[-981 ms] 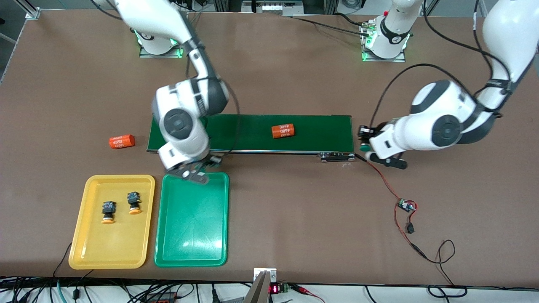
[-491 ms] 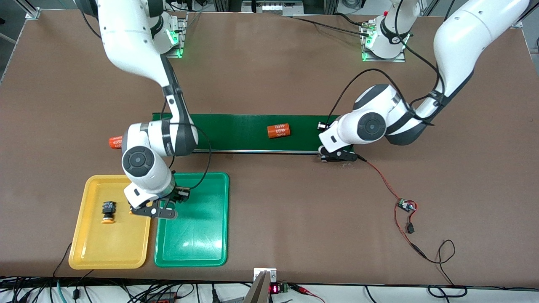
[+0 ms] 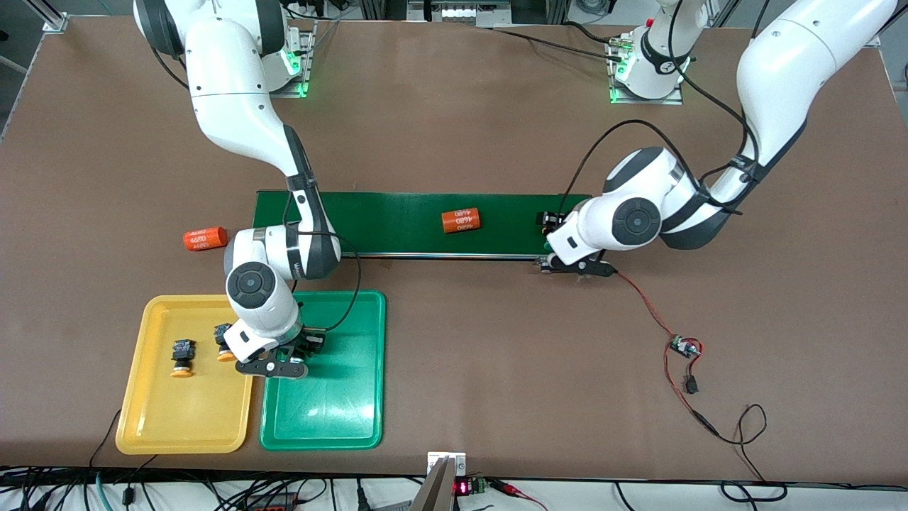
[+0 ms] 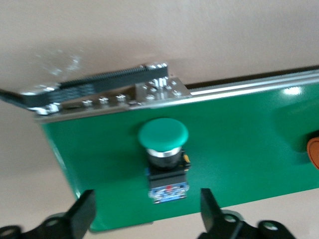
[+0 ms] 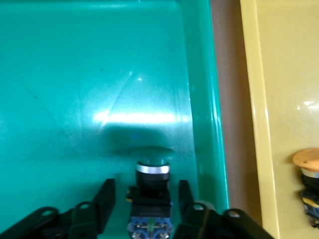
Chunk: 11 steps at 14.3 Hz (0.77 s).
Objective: Sort buttons by color to trays
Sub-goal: 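Lower the green button into the green tray while the left gripper places another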
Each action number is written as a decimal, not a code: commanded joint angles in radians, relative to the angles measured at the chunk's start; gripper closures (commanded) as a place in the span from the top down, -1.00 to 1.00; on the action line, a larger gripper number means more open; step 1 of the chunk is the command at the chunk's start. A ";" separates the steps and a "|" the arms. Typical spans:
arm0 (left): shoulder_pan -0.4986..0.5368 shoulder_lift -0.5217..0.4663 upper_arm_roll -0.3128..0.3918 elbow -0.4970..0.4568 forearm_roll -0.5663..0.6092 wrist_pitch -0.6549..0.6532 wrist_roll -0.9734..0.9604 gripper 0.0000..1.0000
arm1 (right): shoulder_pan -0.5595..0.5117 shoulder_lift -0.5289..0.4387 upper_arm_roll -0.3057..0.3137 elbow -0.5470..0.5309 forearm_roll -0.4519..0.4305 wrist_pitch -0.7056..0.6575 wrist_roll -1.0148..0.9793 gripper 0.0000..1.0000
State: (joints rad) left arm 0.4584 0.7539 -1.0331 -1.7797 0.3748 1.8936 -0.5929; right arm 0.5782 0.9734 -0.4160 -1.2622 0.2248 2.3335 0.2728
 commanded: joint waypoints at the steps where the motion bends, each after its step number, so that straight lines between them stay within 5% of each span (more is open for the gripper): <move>1: 0.009 -0.042 -0.027 0.118 -0.005 -0.153 -0.001 1.00 | 0.000 -0.042 0.013 0.021 0.019 -0.090 -0.007 1.00; 8: 0.013 -0.053 -0.015 0.454 0.059 -0.447 0.224 1.00 | 0.089 -0.168 -0.001 0.020 -0.007 -0.331 -0.012 1.00; 11: -0.052 -0.183 0.172 0.470 0.009 -0.441 0.414 1.00 | 0.123 -0.211 0.009 0.003 -0.007 -0.376 0.003 1.00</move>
State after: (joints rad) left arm 0.4695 0.6647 -0.9992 -1.3256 0.4198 1.4718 -0.3056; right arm 0.6857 0.8047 -0.4125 -1.2276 0.2260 1.9974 0.2706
